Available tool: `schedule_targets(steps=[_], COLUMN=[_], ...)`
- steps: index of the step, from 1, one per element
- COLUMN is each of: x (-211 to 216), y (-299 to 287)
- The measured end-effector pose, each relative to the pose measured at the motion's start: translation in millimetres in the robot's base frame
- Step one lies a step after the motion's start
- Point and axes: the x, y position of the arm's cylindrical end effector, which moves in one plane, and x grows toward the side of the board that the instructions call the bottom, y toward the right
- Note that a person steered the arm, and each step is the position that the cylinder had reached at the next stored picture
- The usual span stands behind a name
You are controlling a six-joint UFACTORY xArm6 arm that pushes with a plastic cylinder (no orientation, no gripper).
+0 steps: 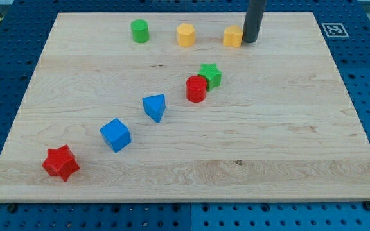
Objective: Move the green star parallel to yellow heart
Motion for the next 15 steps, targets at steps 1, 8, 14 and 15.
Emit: schedule_targets(steps=[1,8,14,15], x=[3.5,107.1,157.7,157.7], y=[0.6,-130.2,102.2,114.8])
